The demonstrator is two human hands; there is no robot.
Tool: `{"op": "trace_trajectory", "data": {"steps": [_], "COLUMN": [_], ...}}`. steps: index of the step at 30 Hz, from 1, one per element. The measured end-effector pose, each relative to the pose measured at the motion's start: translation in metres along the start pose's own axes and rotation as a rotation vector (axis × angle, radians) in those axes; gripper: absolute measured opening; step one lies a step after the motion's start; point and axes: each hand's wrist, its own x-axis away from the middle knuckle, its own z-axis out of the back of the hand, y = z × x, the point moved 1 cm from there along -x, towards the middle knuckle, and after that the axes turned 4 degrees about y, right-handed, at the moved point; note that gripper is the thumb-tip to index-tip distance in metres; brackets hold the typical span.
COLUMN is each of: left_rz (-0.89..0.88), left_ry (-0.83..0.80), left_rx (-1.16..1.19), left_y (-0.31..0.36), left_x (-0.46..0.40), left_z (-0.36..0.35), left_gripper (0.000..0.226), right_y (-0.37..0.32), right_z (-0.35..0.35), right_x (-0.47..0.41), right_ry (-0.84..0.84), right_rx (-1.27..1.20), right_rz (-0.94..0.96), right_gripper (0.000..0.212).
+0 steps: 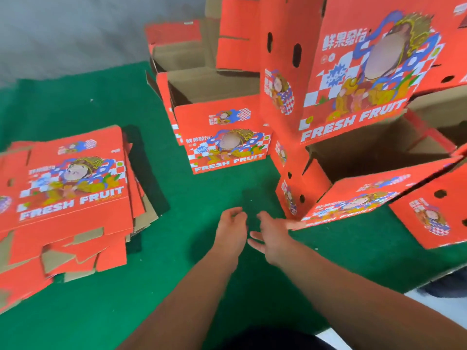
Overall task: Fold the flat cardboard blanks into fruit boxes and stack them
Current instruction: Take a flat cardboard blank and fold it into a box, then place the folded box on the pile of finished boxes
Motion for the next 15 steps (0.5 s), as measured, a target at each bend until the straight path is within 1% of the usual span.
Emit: {"op": "trace_trajectory", "data": {"steps": [2, 3, 5, 6, 8, 10, 13, 15], "left_rz": [-0.016, -0.035, -0.096, -0.152, -0.306, -0.430, -0.519, -0.513], "left_ry": [0.037, 0.063, 0.140, 0.181, 0.240, 0.303, 0.515, 0.675], "left_rx": [0.012, 0.006, -0.017, -0.038, -0.097, -0.135, -0.244, -0.361], "left_y": [-0.001, -0.002, -0.001, -0.002, -0.004, -0.007, -0.007, -0.007], "left_x": [-0.010, -0.014, -0.021, -0.023, -0.024, -0.023, -0.025, -0.032], "left_z": [0.014, 0.022, 0.042, 0.053, 0.080, 0.114, 0.165, 0.195], "left_gripper": [0.027, 0.026, 0.024, 0.022, 0.021, 0.028, 0.034, 0.037], "right_y": [0.000, 0.001, 0.006, 0.009, 0.016, 0.019, 0.030, 0.039], "right_z": [-0.026, -0.039, -0.068, -0.083, -0.115, -0.155, -0.207, -0.230], "right_x": [0.005, 0.008, 0.017, 0.022, 0.026, 0.034, 0.053, 0.066], "right_ry": [-0.072, -0.133, -0.276, -0.348, -0.405, -0.418, -0.509, -0.593], "right_rx": [0.015, 0.063, 0.205, 0.276, 0.386, 0.441, 0.518, 0.526], "right_rz": [-0.021, -0.010, 0.010, 0.026, 0.062, 0.106, 0.179, 0.178], "right_gripper": [0.061, 0.052, 0.020, 0.012, 0.021, 0.019, 0.024, 0.021]}}
